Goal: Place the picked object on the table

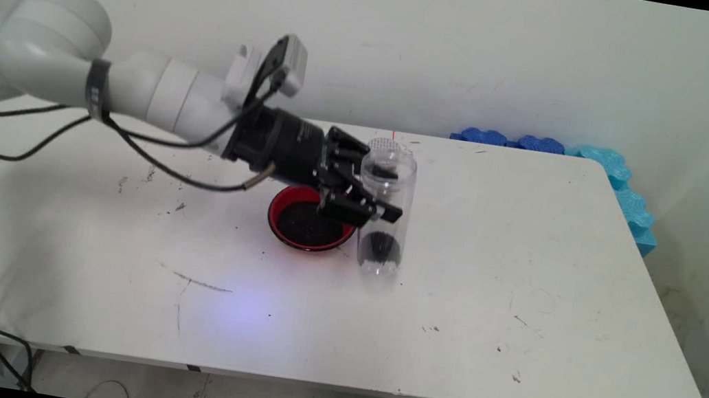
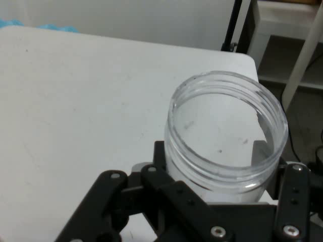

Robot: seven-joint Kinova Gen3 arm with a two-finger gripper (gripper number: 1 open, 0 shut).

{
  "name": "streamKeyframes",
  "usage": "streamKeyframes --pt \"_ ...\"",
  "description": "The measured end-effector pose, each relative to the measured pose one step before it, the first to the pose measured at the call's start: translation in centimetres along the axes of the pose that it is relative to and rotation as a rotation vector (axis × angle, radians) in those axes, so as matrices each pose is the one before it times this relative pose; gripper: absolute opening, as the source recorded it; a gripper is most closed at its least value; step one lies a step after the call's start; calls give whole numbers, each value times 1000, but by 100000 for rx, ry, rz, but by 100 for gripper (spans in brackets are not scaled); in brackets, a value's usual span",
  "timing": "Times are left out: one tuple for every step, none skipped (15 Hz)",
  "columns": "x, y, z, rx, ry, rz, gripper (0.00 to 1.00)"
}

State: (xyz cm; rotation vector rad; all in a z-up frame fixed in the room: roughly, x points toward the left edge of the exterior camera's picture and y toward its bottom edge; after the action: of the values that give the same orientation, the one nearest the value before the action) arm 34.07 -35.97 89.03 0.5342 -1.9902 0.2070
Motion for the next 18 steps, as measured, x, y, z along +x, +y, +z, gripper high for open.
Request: streamKeyframes --pt "-534 181 255 -151 -536 185 0" --pt "-613 208 279 -150 -619 104 0" --pt "-627 220 258 -137 -642 10 0" --pt "-541 190 207 -103 -515 -112 0" --pt "-591 208 231 -94 -527 -144 0" --pt "-537 189 226 -93 -407 -101 0" --pt "-451 139 189 -1 -349 -137 0" --pt "-487 132 212 39 -375 -207 0" --pt "-469 116 203 85 -372 -244 0" --pt "-379 83 166 104 -302 -275 0" --pt "-424 91 183 107 -354 -307 0" --pt "-398 78 188 66 -345 -272 0" --pt "-303 56 148 52 -199 -201 0" --pt "-314 42 155 108 -174 -239 0" --pt "-255 23 125 129 -109 -241 0" --pt "-268 2 136 188 -134 -326 0" --pt "-145 -2 77 99 -72 -177 0" --pt "-204 -2 94 166 -57 -241 0"
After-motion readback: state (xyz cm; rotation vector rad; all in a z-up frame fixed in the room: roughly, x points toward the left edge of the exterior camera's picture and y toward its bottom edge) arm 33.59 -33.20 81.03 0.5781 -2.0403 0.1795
